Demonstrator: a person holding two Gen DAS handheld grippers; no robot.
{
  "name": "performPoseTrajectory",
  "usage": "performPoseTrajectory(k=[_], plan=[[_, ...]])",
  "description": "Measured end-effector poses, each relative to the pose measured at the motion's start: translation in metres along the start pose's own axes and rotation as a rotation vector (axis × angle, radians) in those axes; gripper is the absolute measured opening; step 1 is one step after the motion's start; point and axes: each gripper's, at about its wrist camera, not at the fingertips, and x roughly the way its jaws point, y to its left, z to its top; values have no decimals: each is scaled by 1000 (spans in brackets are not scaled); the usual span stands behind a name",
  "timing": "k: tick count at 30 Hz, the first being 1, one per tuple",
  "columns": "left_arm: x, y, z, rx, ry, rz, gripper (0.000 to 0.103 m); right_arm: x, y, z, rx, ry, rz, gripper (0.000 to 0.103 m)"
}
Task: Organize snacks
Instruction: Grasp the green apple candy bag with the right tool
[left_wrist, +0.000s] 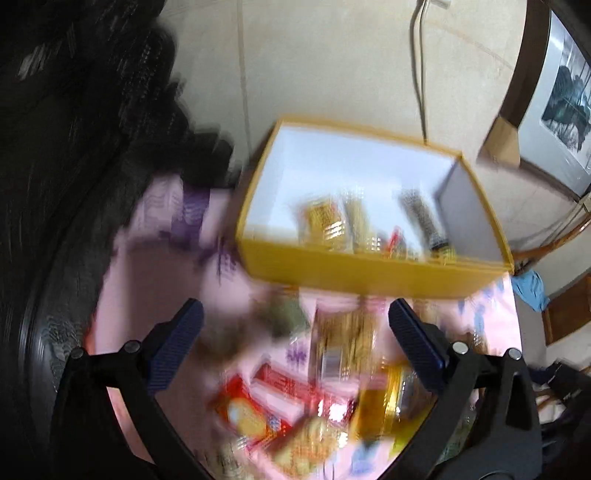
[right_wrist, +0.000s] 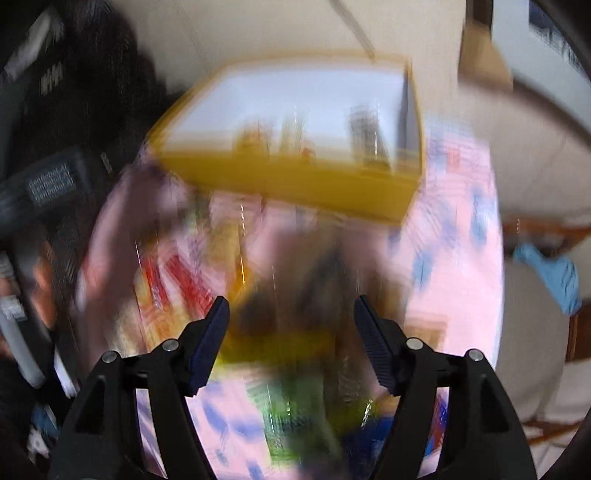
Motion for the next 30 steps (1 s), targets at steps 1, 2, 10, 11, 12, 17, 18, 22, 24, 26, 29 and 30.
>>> performPoseTrajectory(k=[1, 2, 10, 11, 12, 17, 18, 22, 24, 26, 29, 30], plan=[[1, 5, -17, -15, 29, -10, 101, 10, -1, -25, 3, 40, 3, 70], [0, 9, -29, -25, 47, -19, 101, 15, -3, -39, 9, 55, 0, 70], [-3, 27, -123, -4, 191, -41, 101, 41, -10, -94, 20, 92, 2, 71], [-3, 27, -129, 9, 198, -30, 101, 41, -7, -95, 16, 97, 5, 71], [-3, 26, -136, 22, 206, -19, 101, 41, -3, -97, 12, 97, 8, 71], [-2, 28, -148, 38, 223, -9, 101, 54, 27, -104, -44, 61, -100, 76], [-1, 28, -148, 42, 219, -5, 101, 56, 31, -104, -46, 53, -126, 76], [5, 28, -145, 46, 213, -10, 101, 71, 44, -105, -78, 23, -243, 95], [12, 24, -142, 64, 205, -22, 101, 79, 52, -109, -125, 45, -295, 98], [19, 17, -140, 99, 198, -21, 101, 77, 55, -115, -122, 34, -316, 90], [36, 1, -140, 172, 210, -18, 101, 65, 45, -119, -79, -2, -316, 73], [39, -2, -141, 188, 209, -15, 101, 63, 42, -119, -70, -10, -306, 69]])
